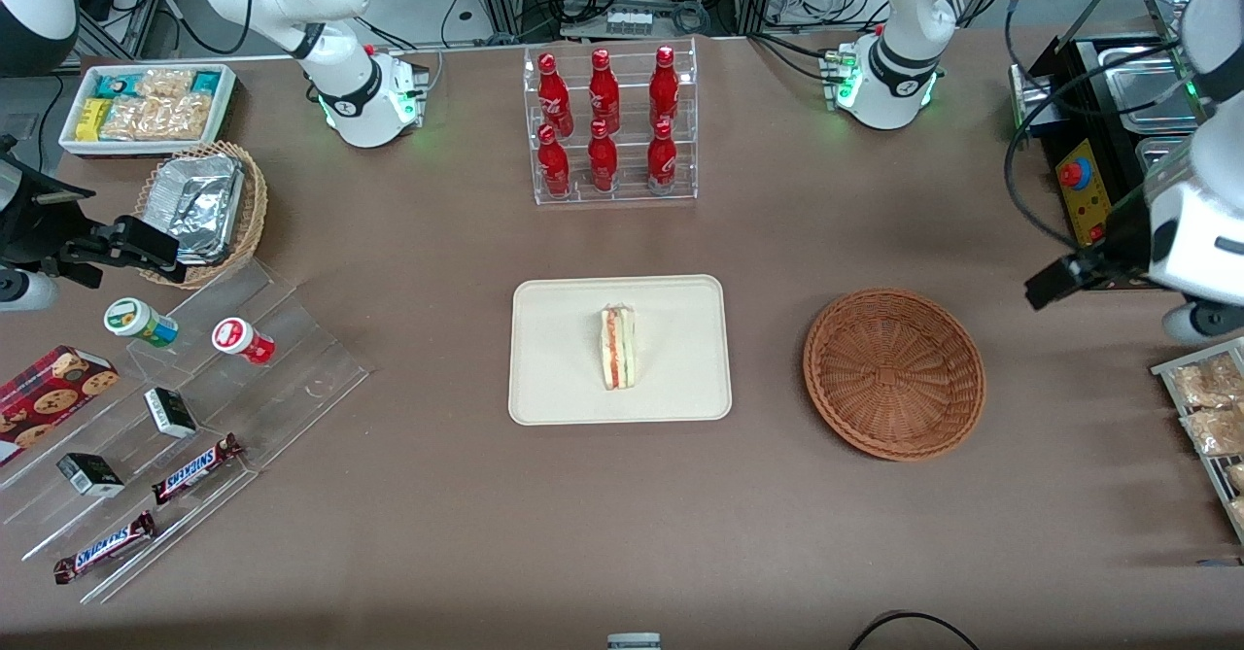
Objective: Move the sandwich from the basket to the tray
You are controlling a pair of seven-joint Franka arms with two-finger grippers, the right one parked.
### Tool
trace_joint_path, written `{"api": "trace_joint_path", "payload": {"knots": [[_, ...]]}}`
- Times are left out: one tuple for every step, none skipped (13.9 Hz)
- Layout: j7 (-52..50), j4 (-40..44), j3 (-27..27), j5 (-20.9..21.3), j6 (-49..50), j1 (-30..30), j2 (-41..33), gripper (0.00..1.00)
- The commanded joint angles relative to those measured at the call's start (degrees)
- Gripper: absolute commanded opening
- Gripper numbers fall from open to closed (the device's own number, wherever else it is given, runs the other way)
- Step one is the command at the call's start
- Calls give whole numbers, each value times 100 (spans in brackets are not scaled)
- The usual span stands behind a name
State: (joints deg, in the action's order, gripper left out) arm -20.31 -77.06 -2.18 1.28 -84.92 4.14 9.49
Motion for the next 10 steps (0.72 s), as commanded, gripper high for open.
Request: {"api": "trace_joint_path", "payload": {"knots": [[1541,-921,-72,-347,2,-351,-814,100],[1904,-1342,-72,-348,-76,-378,-1139,100],[2003,-1634,-64,-330,-190,-405,-1386,100],[2057,-1845,-64,-330,-287,-527,-1562,100],[2022,-1839,-64,-348,-306,-537,-1590,100],[1918,-1743,-64,-356,-297,-537,-1512,100],[1716,-1524,-64,-339,-245,-537,-1355,100],[1540,-1331,-64,-348,-236,-537,-1240,100],[1391,-1207,-64,-356,-209,-537,-1178,100],[1337,-1197,-72,-348,-148,-537,-1177,100]]}}
